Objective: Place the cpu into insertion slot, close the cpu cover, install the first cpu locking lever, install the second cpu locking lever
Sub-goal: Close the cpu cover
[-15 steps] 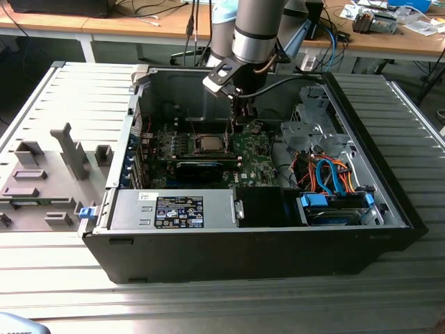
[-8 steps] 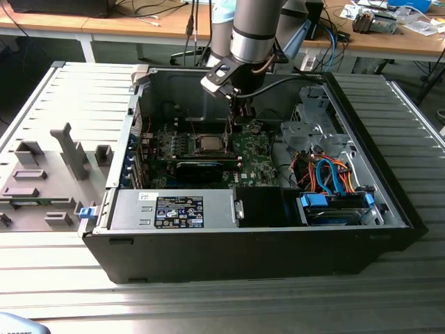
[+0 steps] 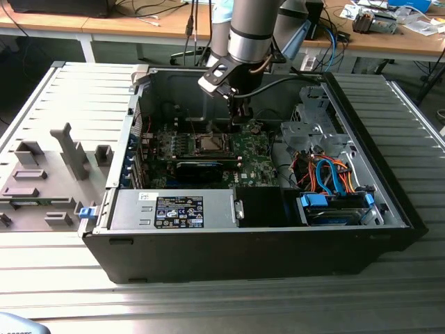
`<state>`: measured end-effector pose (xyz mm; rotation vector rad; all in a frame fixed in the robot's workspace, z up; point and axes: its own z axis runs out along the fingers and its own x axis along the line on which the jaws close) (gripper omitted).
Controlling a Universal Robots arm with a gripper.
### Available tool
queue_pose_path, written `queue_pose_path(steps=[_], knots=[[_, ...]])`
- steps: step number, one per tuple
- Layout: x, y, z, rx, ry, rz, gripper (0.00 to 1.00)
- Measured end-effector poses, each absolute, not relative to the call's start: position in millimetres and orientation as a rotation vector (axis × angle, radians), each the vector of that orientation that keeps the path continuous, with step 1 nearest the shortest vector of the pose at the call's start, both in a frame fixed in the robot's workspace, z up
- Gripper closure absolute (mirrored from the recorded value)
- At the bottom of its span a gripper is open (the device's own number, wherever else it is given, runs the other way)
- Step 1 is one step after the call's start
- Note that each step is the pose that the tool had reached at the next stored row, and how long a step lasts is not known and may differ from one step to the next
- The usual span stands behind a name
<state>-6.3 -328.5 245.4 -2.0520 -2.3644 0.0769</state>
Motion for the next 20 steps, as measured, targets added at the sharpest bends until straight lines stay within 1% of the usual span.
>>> queue_pose_path(steps=[20], knots=[[-21, -329, 244, -2.052, -2.364, 0.077, 0.89]])
